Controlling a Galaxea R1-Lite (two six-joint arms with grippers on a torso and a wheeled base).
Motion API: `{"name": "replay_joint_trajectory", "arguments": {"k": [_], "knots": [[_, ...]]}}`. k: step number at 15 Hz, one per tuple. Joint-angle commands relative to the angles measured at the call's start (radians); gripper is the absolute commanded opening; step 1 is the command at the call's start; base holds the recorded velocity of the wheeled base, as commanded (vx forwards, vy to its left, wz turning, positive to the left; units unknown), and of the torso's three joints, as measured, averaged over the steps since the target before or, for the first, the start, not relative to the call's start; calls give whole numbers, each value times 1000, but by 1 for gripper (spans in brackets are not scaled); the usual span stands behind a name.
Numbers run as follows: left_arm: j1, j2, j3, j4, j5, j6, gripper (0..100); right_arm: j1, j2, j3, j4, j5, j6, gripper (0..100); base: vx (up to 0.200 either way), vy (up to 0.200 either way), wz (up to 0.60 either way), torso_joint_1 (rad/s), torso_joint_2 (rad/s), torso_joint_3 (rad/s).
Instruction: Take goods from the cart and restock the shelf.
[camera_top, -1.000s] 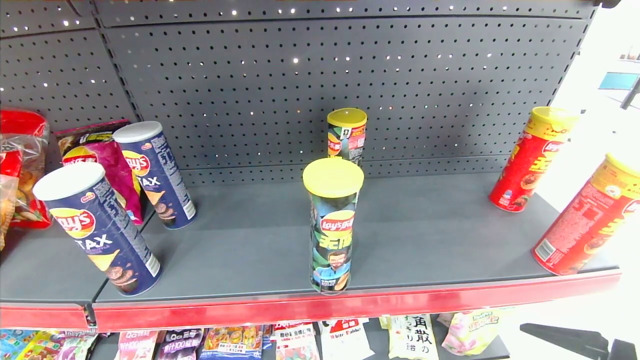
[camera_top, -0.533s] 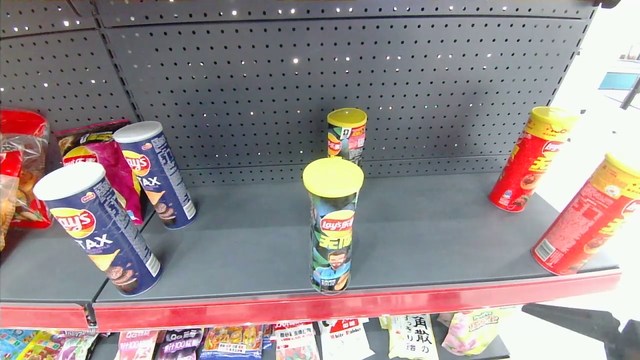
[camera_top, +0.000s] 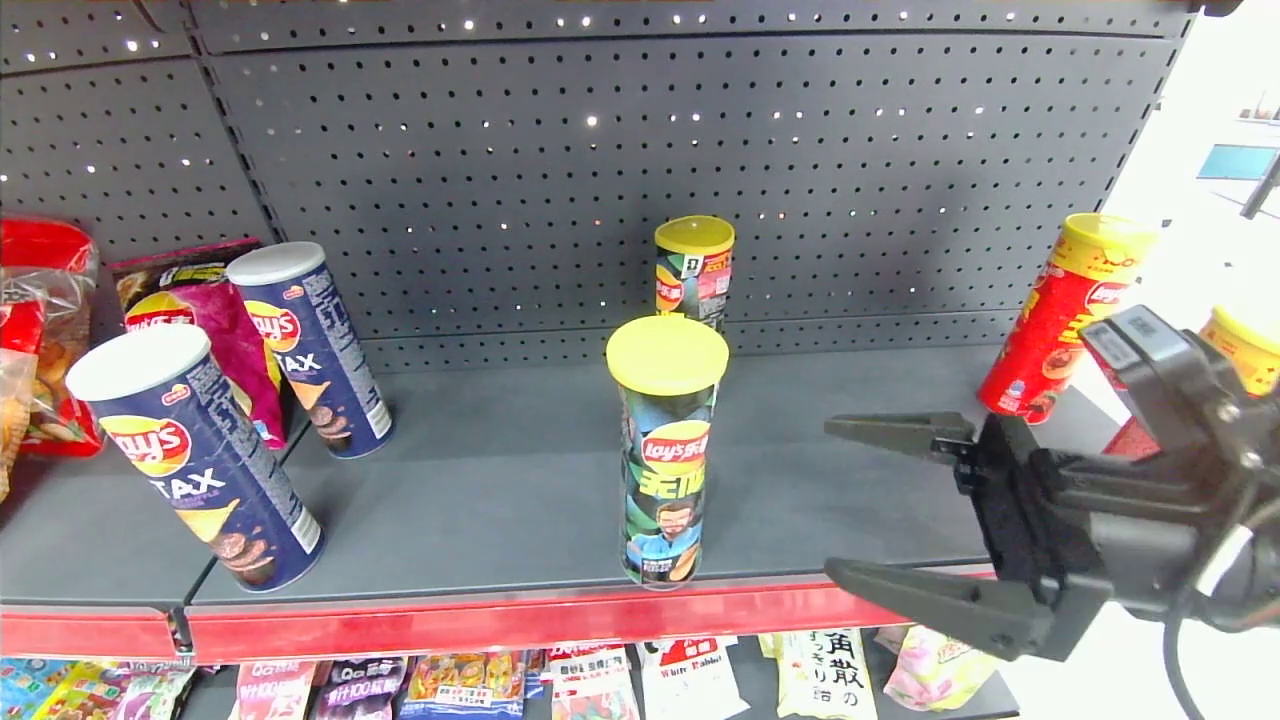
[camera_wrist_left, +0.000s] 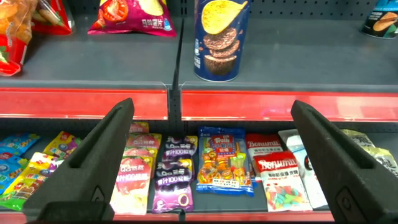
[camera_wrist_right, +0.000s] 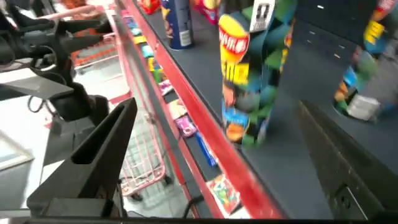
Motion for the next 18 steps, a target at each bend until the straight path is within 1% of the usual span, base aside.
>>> {"name": "replay_joint_trajectory", "arguments": {"k": [1,3,4,5,6,8,10,15,18], "knots": [[0,0,0,0,0,1,100,-72,156,-87,-6,74,-5,100,0,0,0,0,0,0],[0,0,0,0,0,1,100,-123,215,-150,-6,169,-27,100,0,0,0,0,0,0],[0,0,0,0,0,-1,100,-141,236,-168,-6,206,-36,100,0,0,0,0,0,0],[0,0,0,0,0,1,100,-147,242,-173,-6,220,-39,100,0,0,0,0,0,0],[0,0,0,0,0,-1,100,-167,261,-182,-6,263,-42,100,0,0,0,0,0,0],[0,0,0,0,0,-1,100,-172,288,-216,-6,269,-44,100,0,0,0,0,0,0],[0,0,0,0,-1,-1,100,-172,340,-308,-4,264,-42,100,0,0,0,0,0,0],[0,0,0,0,0,-1,100,-163,373,-323,-3,266,-42,100,0,0,0,0,0,0],[0,0,0,0,0,-1,100,-146,388,-354,-3,271,-39,100,0,0,0,0,0,0]]}}
